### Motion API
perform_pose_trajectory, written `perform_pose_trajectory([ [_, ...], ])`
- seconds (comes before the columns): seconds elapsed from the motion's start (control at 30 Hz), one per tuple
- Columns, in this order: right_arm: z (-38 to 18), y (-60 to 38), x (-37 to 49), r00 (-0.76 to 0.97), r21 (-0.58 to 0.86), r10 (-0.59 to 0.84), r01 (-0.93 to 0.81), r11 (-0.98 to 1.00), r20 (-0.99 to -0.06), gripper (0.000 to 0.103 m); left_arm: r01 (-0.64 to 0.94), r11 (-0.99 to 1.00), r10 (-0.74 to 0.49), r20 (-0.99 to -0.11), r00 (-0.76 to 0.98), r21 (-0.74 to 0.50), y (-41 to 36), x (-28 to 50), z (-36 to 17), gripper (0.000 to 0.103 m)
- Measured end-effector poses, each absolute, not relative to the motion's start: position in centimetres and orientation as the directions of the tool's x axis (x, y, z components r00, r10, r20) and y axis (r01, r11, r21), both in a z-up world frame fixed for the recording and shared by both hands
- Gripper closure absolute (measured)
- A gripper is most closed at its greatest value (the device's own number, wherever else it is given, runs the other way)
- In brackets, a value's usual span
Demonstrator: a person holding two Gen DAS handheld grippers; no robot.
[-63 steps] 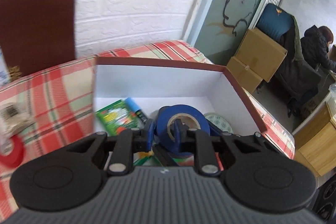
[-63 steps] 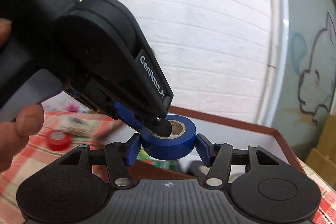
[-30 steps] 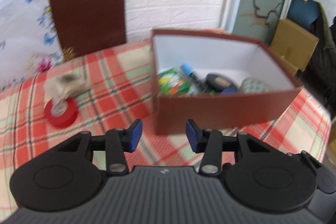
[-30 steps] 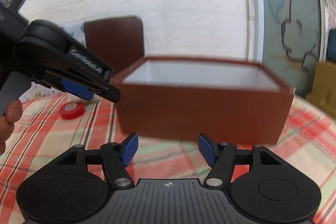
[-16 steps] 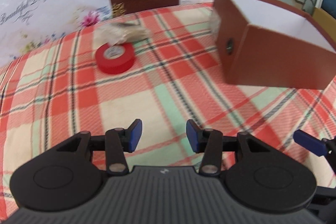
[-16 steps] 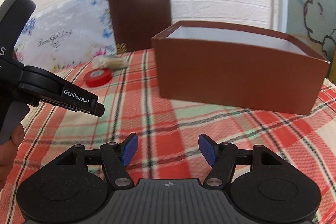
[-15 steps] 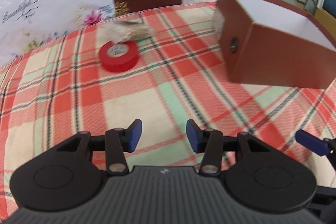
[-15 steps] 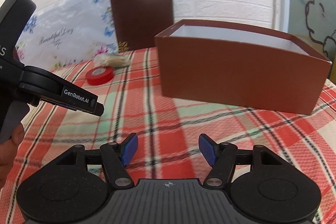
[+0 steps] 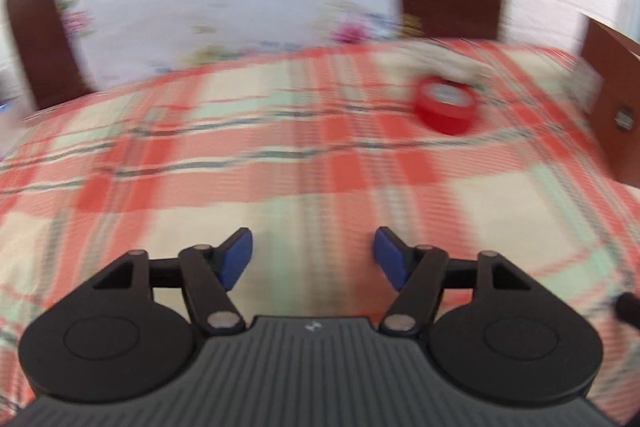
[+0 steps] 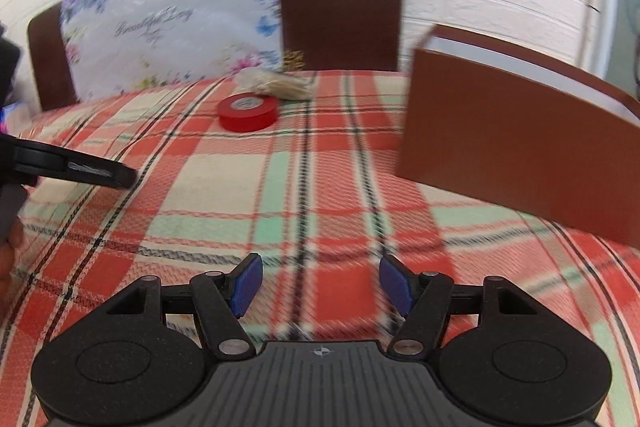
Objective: Organize objects
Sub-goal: 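Move the right tool over the table and grasp the cotton swab bag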
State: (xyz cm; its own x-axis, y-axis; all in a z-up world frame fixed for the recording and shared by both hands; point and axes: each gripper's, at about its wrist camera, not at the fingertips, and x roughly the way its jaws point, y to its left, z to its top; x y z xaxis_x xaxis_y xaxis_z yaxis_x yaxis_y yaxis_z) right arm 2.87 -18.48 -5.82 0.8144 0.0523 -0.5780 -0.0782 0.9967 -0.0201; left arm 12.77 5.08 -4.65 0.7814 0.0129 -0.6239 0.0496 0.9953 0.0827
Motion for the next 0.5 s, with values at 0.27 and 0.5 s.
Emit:
perform_pose_trajectory([
  [0.27, -2.9, -16.1, 10.7, 0.896, -0.025, 0.106, -0.129, 0.991, -0.431, 0.036, -0.071, 0.997, 0.047, -0.553, 0.832, -0.023, 9.7, 12.5, -5.5, 0.018],
  [0.5, -1.4, -16.6, 23.3, 0.896, 0.137, 0.199, -0.156, 0.978, -0.398, 0.011, -0.026, 0.999, 0.000, -0.553, 0.833, -0.039, 9.5, 12.5, -5.7, 0.016],
])
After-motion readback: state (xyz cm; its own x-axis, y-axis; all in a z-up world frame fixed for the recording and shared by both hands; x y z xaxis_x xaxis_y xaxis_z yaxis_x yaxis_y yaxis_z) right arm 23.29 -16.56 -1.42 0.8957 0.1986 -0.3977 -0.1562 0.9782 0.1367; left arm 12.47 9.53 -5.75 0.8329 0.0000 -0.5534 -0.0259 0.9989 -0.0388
